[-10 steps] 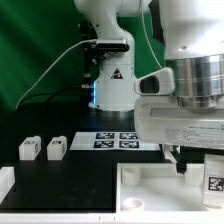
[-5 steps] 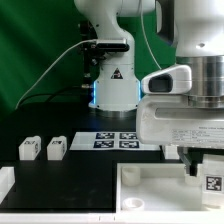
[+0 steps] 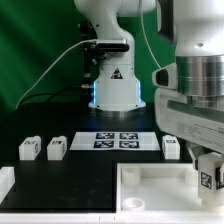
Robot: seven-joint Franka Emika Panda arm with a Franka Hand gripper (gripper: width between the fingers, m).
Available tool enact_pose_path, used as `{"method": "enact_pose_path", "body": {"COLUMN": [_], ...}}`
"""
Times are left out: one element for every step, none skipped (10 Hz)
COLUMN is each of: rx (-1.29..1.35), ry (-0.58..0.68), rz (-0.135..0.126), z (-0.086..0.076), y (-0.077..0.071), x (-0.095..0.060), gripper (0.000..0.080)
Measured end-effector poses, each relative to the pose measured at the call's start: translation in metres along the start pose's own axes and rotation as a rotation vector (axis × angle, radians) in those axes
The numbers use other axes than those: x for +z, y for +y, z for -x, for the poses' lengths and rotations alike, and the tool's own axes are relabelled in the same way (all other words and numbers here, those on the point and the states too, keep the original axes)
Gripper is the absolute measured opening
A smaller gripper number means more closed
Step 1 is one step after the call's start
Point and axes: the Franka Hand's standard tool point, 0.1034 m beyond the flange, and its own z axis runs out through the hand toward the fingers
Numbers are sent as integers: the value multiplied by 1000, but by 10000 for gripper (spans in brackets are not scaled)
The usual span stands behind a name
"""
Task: Assemble one leg
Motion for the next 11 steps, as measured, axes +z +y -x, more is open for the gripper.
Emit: {"method": "enact_pose_path", "body": {"rx": [237,470,648,708,706,682,623,511,338,186,-11], "ry": [-6,-16,-39,-48,-48,-48,-46,-35,-25,-17,-2], "rz": [-3,-21,-28,-30,-30,-30,-34,-59,-72,-75,-68], "z": [1,1,0,-1,-1,-1,0,3,2,2,4], "y": [0,1,0,0,0,0,0,-2,-4,-5,-7], "x": [0,2,3,3,3,3,3,4,4,3,2], "gripper": [290,290,290,290,290,290,371,371,565,626,626]}}
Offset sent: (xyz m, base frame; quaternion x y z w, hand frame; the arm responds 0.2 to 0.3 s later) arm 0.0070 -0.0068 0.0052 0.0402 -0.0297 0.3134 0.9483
